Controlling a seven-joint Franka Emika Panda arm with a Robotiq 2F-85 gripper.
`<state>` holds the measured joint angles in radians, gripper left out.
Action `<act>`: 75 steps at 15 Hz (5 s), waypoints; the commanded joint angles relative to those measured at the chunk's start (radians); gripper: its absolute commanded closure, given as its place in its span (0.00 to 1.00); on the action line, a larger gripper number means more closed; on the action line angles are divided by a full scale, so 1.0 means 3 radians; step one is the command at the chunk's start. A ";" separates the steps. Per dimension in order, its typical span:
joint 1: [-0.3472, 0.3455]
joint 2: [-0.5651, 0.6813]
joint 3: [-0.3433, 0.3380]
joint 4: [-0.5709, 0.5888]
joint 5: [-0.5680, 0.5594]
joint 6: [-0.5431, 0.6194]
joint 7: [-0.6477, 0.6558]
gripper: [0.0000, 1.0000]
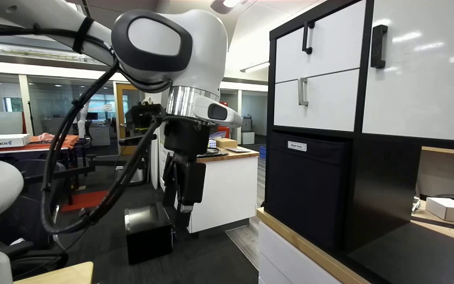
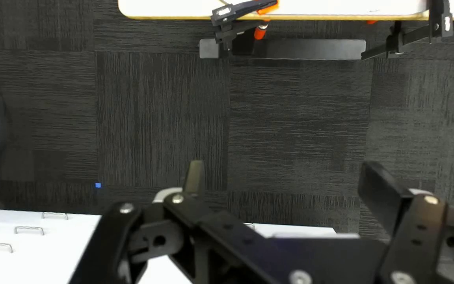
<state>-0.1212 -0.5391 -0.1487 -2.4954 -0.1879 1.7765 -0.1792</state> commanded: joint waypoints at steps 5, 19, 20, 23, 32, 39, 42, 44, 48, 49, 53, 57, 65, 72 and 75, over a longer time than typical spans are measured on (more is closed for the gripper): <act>0.0058 0.0146 0.0052 0.0107 -0.0026 0.0107 -0.0004 0.00; 0.0197 0.0896 0.0215 0.0783 -0.0079 0.0960 -0.0188 0.00; 0.0200 0.0917 0.0213 0.0797 -0.0096 0.1057 -0.0235 0.00; 0.0211 0.0961 0.0195 0.0826 -0.0124 0.1334 -0.0443 0.00; 0.0261 0.0981 0.0213 0.0810 -0.0076 0.1678 -0.0797 0.00; 0.0278 0.1011 0.0220 0.0834 -0.0074 0.1680 -0.0811 0.00; 0.0290 0.1054 0.0215 0.0897 -0.0070 0.1725 -0.0870 0.00; 0.0305 0.1084 0.0227 0.0945 -0.0091 0.1749 -0.0890 0.00; 0.0353 0.1160 0.0257 0.1050 -0.0111 0.1916 -0.0995 0.00; 0.0362 0.1188 0.0266 0.1079 -0.0121 0.1968 -0.1032 0.00; 0.0395 0.1328 0.0267 0.1165 -0.0100 0.2324 -0.1271 0.00; 0.0389 0.1479 0.0260 0.1238 -0.0060 0.2702 -0.1535 0.00; 0.0360 0.1776 0.0284 0.1445 0.0065 0.3239 -0.1990 0.00; 0.0371 0.1955 0.0299 0.1680 0.0184 0.3406 -0.2354 0.00; 0.0371 0.2011 0.0317 0.1780 0.0206 0.3438 -0.2460 0.00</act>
<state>-0.0091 0.0365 -0.0589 -2.0038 -0.1574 2.7833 -0.8565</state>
